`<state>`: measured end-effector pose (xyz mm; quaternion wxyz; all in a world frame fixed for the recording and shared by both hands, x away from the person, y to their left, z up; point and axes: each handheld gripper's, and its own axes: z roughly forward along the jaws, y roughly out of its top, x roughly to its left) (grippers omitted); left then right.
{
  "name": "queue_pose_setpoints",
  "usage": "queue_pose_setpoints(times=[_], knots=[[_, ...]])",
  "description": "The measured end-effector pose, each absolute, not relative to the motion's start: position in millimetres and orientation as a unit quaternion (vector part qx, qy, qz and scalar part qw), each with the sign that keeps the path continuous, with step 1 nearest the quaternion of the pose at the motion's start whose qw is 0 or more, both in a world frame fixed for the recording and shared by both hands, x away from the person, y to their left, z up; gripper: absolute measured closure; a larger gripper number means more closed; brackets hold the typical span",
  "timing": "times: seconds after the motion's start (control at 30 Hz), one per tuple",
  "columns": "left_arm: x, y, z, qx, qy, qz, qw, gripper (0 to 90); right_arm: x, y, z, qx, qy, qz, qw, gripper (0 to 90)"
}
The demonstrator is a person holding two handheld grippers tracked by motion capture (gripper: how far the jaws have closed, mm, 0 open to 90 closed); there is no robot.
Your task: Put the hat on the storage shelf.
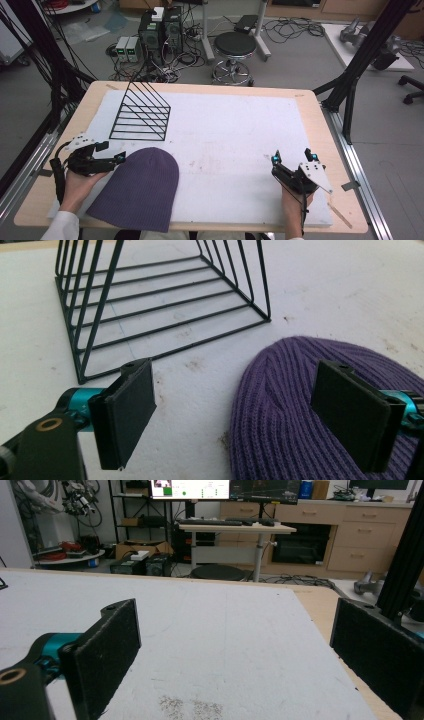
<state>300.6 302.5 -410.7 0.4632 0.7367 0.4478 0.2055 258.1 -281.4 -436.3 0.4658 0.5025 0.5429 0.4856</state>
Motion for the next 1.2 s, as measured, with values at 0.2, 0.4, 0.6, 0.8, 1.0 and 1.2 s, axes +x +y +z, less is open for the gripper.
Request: queue_pose_setpoints(times=[0.2, 0.4, 0.6, 0.8, 1.0, 1.2], knots=[[306, 299, -414, 0.756, 0.445, 0.185, 0.443, 18.3, 258, -281, -436, 0.503, 0.543, 0.485, 0.466, 5.2], [314, 288, -419, 0.789, 0.428, 0.159, 0.411, 18.7, 258, -281, -436, 0.504, 0.543, 0.484, 0.466, 5.2], [325, 277, -419, 0.804, 0.429, 0.139, 0.387, 20.7, 260, -279, -437, 0.493, 0.557, 0.474, 0.472, 5.2], [335, 265, -419, 0.82, 0.427, 0.116, 0.362, 20.7, 259, -278, -436, 0.489, 0.558, 0.472, 0.476, 5.2], [339, 262, -424, 0.829, 0.433, 0.097, 0.341, 21.1, 259, -278, -436, 0.49, 0.559, 0.471, 0.474, 5.2], [340, 262, -428, 0.832, 0.437, 0.072, 0.334, 24.6, 259, -278, -436, 0.494, 0.558, 0.472, 0.472, 5.2]])
